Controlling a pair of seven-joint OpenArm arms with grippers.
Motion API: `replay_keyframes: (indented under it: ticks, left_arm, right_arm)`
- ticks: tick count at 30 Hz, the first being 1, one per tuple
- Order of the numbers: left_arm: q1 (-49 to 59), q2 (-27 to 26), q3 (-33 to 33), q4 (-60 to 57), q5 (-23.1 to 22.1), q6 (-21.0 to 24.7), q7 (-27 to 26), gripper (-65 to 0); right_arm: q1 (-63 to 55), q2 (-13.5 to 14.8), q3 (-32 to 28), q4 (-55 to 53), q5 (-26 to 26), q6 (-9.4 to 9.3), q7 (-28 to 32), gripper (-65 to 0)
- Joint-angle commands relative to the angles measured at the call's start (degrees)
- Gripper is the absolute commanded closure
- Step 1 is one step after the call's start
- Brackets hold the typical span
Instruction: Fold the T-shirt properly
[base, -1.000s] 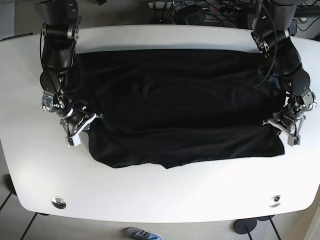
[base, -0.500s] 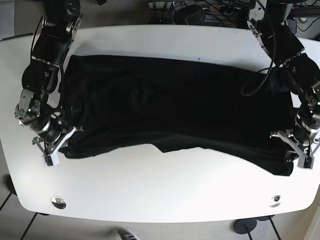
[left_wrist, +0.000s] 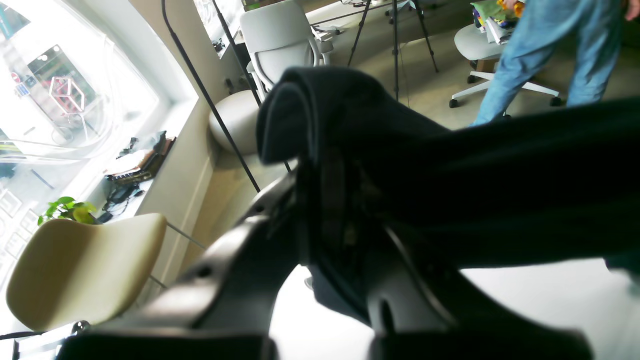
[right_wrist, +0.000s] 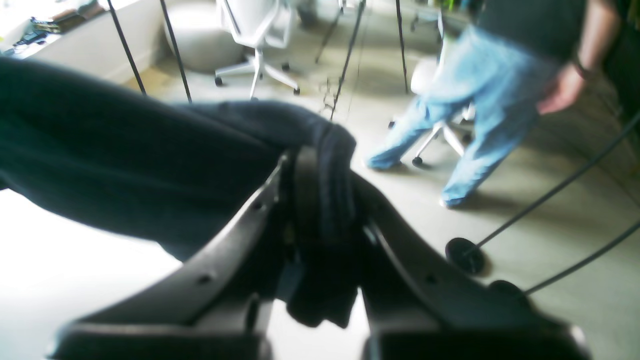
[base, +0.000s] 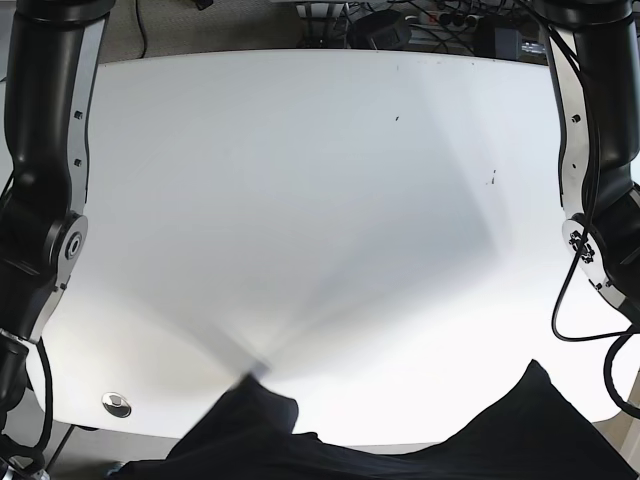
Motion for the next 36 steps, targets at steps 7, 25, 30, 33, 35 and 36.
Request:
replay_keyframes:
  ticks: [7, 25, 30, 33, 35, 36]
  left_arm:
    - [23.4, -1.4, -2.0, 15.7, -0.4, 0.1, -1.2, -0.3]
    - [73.8, 5.5, -21.4, 31.5, -0.4, -4.4, -1.2, -0.3]
    - [80.1, 5.6, -23.3, 33.7, -0.4, -4.4, -1.2, -0.4]
    - [81.7, 5.6, -24.1, 33.5, -0.4, -4.4, -1.2, -2.8]
    - [81.8, 5.6, -24.3, 33.5, -0.4, -4.4, -1.2, -16.1]
    - [82.1, 5.6, -24.4, 33.5, -0.4, -4.4, -1.1, -22.5]
  right_arm:
    - [-23.0, 0.7, 6.7, 15.7, 0.4, 0.05, -3.8, -1.7]
    - [-72.1, -2.5, 24.6, 24.4, 0.4, 5.89, -4.0, -1.7]
    - [-78.8, -2.0, 24.9, 30.6, 0.4, 5.89, -4.0, -1.9]
    - [-80.7, -3.2, 24.9, 33.8, 0.4, 5.89, -4.1, -2.1]
    - [-82.2, -3.4, 25.7, 33.9, 0.4, 5.89, -5.0, -2.1]
    - [-82.7, -3.5, 26.8, 33.9, 0.4, 5.89, -5.6, -2.1]
